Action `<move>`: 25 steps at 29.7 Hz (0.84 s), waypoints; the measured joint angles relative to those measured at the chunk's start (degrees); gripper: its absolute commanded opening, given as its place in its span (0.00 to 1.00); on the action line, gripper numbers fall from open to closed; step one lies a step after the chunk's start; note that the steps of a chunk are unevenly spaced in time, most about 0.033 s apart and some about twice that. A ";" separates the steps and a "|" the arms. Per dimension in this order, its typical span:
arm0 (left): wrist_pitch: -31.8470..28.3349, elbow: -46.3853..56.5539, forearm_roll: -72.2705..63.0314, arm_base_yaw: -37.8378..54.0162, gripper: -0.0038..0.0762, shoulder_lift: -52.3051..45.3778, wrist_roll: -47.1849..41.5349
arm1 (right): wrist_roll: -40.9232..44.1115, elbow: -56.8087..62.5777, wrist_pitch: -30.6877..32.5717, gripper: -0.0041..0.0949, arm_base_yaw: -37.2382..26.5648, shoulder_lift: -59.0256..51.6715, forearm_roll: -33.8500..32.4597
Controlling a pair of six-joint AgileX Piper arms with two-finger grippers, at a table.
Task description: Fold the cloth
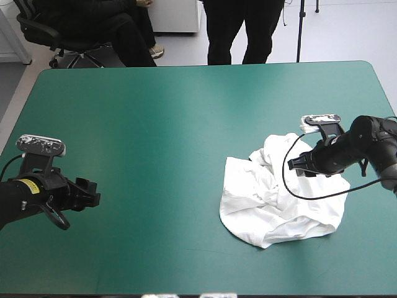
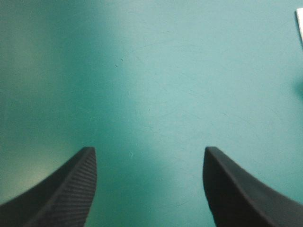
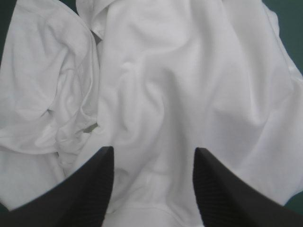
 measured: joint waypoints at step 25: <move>0.00 0.00 -0.07 0.04 0.63 -0.55 -0.07 | 9.30 0.00 -9.78 0.69 12.62 15.47 -11.78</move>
